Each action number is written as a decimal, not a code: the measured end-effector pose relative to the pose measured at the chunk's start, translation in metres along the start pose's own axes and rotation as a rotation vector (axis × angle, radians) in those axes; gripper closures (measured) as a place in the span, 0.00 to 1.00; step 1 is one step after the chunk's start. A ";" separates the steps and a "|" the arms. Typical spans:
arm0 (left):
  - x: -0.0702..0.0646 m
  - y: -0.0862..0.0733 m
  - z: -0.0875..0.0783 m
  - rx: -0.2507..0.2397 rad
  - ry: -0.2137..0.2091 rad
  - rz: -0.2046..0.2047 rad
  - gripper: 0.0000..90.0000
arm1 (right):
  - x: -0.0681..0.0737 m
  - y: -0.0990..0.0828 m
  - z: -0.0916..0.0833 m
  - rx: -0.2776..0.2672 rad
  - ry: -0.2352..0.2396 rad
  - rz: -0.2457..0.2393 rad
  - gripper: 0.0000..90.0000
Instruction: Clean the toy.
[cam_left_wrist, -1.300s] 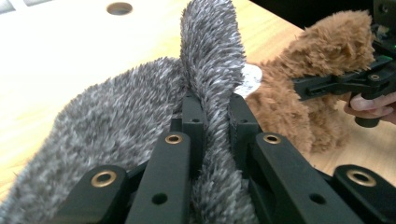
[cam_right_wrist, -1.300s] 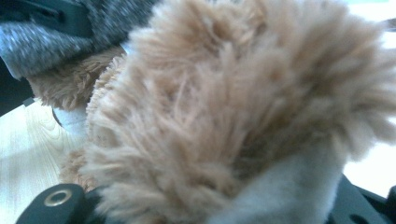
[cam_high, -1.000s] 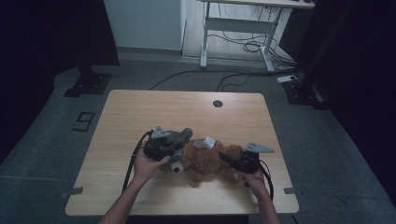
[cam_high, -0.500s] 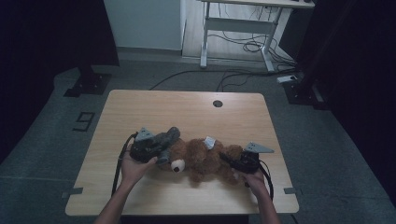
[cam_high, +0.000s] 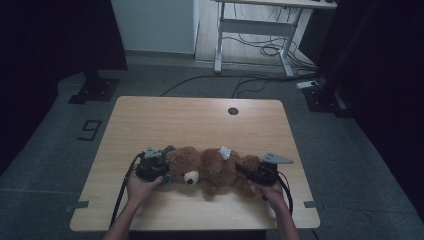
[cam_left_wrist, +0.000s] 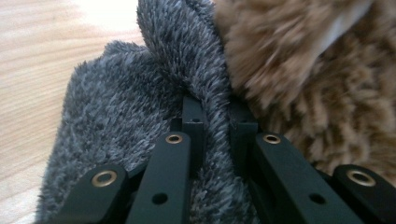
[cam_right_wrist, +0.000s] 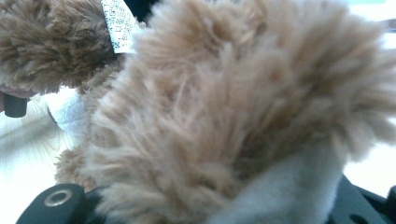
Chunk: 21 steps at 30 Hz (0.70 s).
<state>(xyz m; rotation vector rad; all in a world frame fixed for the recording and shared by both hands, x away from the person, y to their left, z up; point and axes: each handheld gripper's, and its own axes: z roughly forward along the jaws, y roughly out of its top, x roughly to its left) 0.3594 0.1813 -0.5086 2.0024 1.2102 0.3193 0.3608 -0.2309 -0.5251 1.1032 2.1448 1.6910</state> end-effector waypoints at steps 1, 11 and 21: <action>0.001 0.003 -0.004 -0.009 -0.001 -0.004 0.90 | 0.000 0.000 0.000 0.000 -0.001 0.001 0.66; -0.027 0.073 -0.048 -0.153 0.010 0.101 0.89 | 0.000 0.000 0.000 -0.003 -0.004 -0.002 0.66; -0.054 0.106 0.012 -0.005 -0.049 0.143 0.89 | 0.000 0.000 -0.002 -0.007 0.001 -0.011 0.66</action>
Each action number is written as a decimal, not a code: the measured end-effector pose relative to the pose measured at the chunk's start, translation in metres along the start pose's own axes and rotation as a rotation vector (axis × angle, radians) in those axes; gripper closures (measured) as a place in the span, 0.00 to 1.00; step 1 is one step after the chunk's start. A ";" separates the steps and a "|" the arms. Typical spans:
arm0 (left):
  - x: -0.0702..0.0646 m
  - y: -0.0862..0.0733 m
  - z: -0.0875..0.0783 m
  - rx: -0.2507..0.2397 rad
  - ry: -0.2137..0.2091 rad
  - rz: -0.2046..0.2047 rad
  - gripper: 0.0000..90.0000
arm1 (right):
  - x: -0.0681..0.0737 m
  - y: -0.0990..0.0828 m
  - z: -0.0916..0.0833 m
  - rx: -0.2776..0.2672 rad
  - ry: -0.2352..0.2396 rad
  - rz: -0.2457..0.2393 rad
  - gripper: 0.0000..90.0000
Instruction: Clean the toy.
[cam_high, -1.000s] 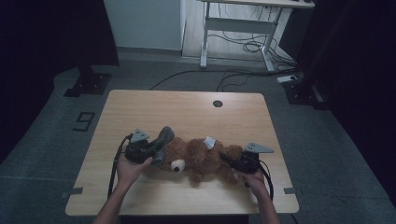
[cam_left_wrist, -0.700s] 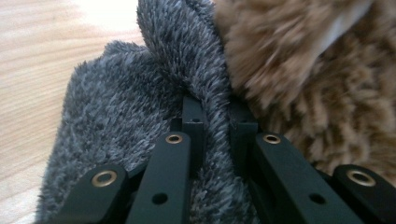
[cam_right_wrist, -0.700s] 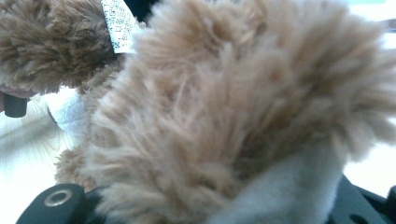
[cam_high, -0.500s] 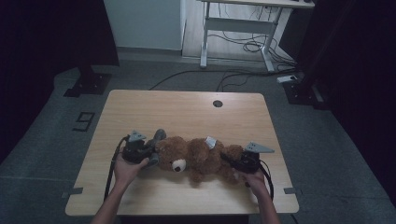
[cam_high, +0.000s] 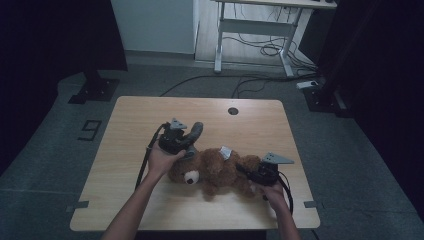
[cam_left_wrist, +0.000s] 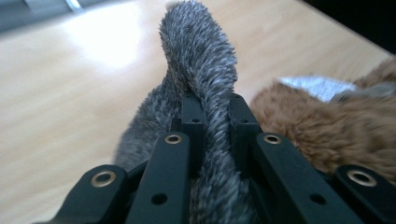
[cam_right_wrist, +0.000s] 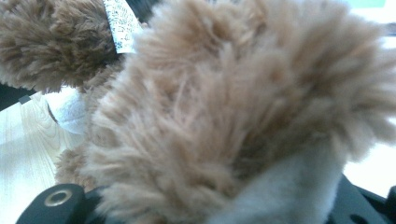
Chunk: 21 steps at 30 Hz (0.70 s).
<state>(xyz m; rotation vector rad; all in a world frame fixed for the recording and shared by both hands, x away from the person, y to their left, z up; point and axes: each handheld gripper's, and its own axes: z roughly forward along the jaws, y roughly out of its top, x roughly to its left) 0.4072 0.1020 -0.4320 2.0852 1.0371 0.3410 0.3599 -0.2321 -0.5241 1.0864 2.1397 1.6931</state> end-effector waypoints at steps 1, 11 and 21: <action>0.000 0.000 0.000 0.000 0.000 0.000 0.89 | 0.000 0.000 0.000 0.000 0.000 0.000 0.66; -0.015 -0.035 -0.013 -0.053 -0.053 0.010 0.89 | 0.004 0.000 -0.004 0.003 -0.002 -0.014 0.64; -0.029 -0.048 -0.019 -0.041 -0.048 0.049 0.89 | 0.009 0.000 -0.008 0.019 -0.005 -0.050 0.61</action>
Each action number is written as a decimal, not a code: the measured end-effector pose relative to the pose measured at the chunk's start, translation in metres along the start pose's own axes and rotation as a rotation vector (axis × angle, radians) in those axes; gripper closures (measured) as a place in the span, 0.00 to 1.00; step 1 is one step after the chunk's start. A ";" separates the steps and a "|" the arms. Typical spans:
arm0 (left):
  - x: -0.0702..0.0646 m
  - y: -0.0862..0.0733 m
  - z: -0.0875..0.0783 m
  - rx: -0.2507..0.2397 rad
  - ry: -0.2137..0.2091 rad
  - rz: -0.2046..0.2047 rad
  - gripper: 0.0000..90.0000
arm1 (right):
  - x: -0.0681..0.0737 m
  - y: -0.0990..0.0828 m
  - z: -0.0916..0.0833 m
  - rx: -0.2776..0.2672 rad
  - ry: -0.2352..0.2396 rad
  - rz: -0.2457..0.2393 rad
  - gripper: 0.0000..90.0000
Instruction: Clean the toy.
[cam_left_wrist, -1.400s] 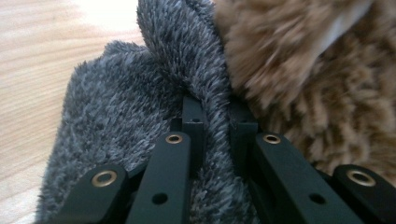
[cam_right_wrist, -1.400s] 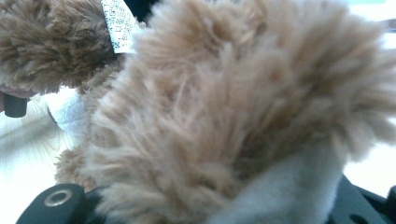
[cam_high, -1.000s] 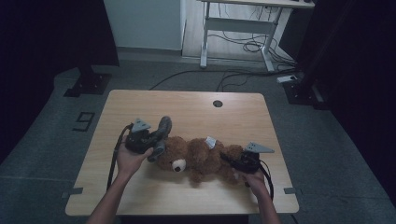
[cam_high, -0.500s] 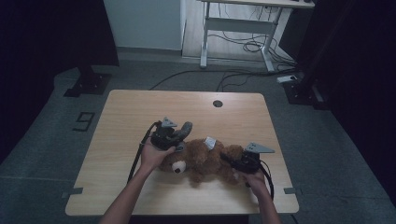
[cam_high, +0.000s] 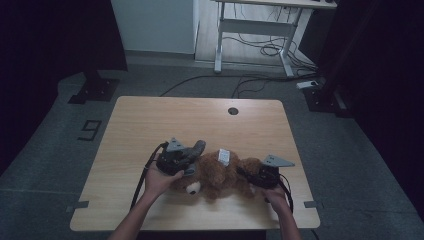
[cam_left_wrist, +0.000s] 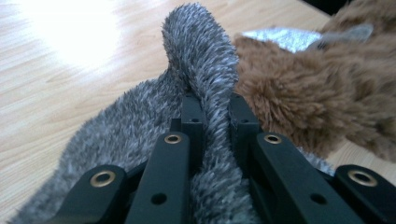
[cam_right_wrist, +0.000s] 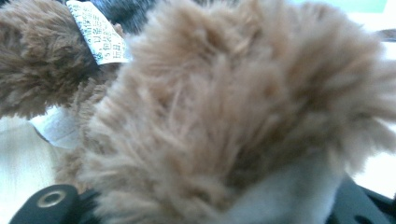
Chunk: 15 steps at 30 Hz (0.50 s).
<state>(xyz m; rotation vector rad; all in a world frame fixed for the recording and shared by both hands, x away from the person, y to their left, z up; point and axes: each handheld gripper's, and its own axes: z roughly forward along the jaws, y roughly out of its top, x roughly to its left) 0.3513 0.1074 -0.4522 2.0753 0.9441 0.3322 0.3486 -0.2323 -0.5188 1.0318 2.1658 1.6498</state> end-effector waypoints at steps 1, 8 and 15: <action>-0.001 -0.002 0.001 -0.002 0.005 0.004 0.89 | 0.000 0.000 -0.001 0.003 0.002 0.002 0.58; -0.006 -0.010 -0.002 -0.027 0.005 0.013 0.89 | -0.003 0.009 -0.018 0.002 -0.012 0.036 0.38; -0.019 -0.019 -0.007 -0.042 0.008 0.054 0.90 | -0.001 0.033 -0.038 -0.060 0.002 0.039 0.32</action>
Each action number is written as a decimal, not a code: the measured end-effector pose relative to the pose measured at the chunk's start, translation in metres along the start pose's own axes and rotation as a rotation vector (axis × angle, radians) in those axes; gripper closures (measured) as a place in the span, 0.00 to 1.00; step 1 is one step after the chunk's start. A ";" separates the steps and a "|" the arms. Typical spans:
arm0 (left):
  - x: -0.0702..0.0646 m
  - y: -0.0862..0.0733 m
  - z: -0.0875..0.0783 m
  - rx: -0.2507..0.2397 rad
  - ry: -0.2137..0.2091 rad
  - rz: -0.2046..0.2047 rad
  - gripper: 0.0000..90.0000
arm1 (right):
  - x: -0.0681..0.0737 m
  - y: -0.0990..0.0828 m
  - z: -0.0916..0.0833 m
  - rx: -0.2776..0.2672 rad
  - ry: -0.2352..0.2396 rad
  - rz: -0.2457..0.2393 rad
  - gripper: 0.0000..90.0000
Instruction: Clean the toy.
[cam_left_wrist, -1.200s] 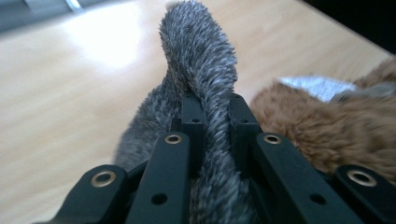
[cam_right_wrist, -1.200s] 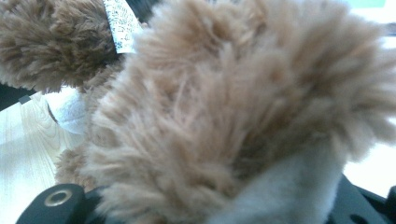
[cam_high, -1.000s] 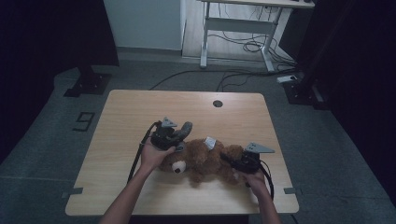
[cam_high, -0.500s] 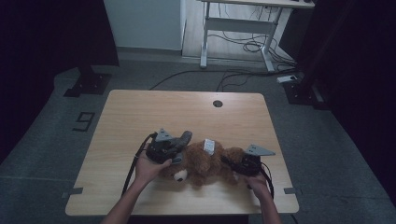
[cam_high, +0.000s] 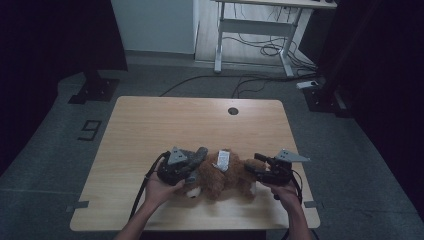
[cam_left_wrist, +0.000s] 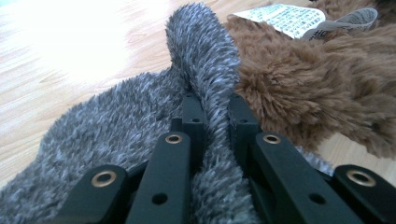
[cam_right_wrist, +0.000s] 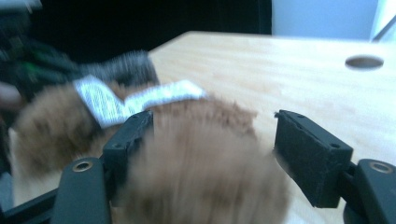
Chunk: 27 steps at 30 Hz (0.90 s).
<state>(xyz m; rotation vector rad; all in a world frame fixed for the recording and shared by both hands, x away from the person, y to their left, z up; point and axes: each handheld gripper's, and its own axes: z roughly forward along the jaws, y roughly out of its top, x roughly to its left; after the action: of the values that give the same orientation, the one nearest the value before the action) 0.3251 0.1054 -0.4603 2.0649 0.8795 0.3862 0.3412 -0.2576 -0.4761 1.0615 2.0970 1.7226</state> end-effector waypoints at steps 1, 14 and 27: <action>-0.002 -0.001 -0.001 -0.004 -0.004 -0.001 0.90 | 0.000 0.004 -0.003 -0.017 0.004 0.006 0.32; -0.009 -0.015 -0.012 -0.024 -0.053 -0.006 0.90 | 0.007 0.003 0.039 0.183 0.060 -0.015 0.22; -0.013 -0.026 -0.018 -0.026 -0.089 -0.026 0.89 | 0.013 -0.025 0.060 0.292 0.148 0.049 0.11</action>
<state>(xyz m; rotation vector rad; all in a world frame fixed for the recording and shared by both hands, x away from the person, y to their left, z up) 0.2941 0.1169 -0.4693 2.0286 0.8422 0.2885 0.3577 -0.2048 -0.5132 1.0975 2.4938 1.5939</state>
